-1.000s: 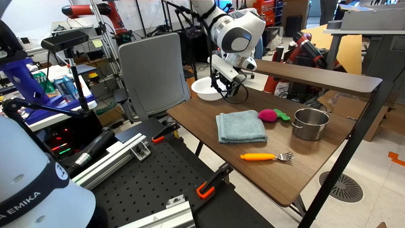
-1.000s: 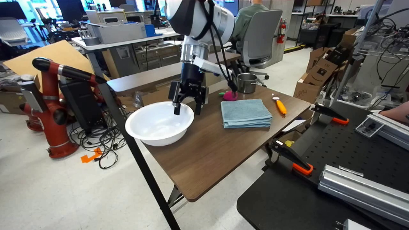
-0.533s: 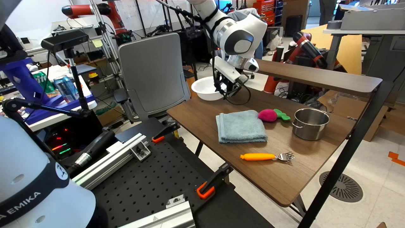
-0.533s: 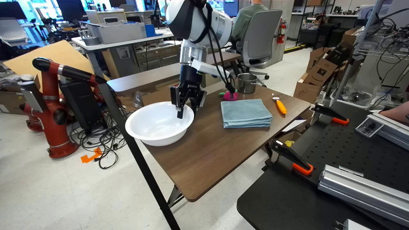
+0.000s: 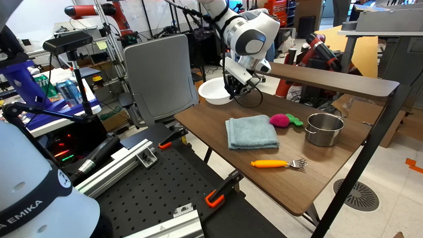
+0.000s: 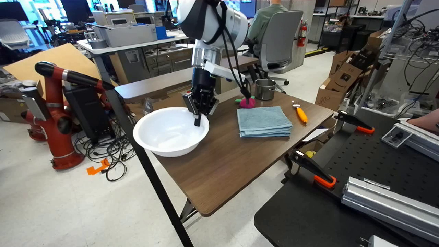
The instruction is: Move the bowl slightly down on the desk
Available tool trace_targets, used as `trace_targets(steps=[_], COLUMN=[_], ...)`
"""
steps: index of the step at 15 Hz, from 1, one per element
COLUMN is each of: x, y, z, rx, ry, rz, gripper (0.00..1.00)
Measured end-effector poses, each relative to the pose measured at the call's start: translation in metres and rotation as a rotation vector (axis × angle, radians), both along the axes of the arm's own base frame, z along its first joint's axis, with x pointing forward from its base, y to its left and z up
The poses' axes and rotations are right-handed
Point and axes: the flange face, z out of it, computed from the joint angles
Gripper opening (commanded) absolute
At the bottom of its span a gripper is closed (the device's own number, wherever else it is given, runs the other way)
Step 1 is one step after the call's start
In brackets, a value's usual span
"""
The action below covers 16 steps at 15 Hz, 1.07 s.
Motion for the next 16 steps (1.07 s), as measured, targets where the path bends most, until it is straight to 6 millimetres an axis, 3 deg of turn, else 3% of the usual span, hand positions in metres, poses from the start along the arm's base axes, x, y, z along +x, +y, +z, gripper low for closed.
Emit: trace_targets(steps=[9,16], x=[0.01,-0.022], y=[-0.015,0.002], z=[0.016,0.018], rx=[0.004,0.005], ry=[-0.03,-0.001], rz=[-0.013,0.079], gripper=[0.02,0.02])
